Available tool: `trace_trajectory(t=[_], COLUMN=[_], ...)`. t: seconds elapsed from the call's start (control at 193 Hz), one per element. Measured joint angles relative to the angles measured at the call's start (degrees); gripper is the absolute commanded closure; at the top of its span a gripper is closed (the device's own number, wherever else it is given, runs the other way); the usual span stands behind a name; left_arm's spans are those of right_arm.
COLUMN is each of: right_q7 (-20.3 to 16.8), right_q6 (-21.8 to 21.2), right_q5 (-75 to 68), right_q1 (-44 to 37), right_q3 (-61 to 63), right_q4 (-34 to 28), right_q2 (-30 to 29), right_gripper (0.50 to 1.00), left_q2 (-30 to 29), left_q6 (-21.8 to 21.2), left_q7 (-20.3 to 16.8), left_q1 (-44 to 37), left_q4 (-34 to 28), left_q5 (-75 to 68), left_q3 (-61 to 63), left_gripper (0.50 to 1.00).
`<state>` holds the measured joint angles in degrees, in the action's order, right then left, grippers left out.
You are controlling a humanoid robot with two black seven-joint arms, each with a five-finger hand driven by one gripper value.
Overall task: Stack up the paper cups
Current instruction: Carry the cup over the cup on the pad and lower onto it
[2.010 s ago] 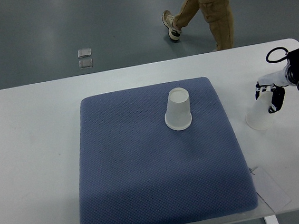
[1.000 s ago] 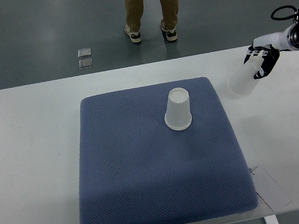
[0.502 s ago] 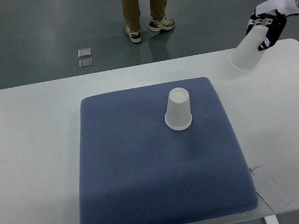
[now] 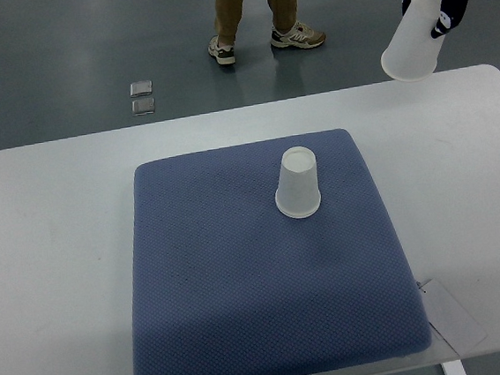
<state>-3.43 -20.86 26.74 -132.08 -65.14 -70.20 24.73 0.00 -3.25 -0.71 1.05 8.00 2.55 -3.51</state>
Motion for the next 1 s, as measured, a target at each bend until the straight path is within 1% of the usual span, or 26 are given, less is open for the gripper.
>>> trace_trajectory(t=[0.192,0.331,0.684,1.0], right_q7=[0.0,-0.3,-0.4,-0.4], right_q6=[-0.6,-0.7,-0.7,-0.7], right_q5=[-0.5,-1.2,-6.1,-8.9], right_q1=[-4.0,-4.8,-2.8,-0.1], right_q3=[1.4,3.1,9.0,11.6], right_q4=[-2.0,-2.8,-2.8,-2.8], right_q2=[-4.0,-7.1,-14.4,-16.5], right_gripper=[0.805,0.803,0.801,0.797], left_q2=[0.0,0.0,0.0,0.0], left_q6=[0.0,0.0,0.0,0.0], left_q7=[0.0,0.0,0.0,0.0], left_q1=[0.0,0.0,0.0,0.0], left_q4=[0.0,0.0,0.0,0.0], left_q5=[0.0,0.0,0.0,0.0], left_q3=[0.0,0.0,-0.1,-0.1], left_gripper=[0.5,0.5,0.5,0.5])
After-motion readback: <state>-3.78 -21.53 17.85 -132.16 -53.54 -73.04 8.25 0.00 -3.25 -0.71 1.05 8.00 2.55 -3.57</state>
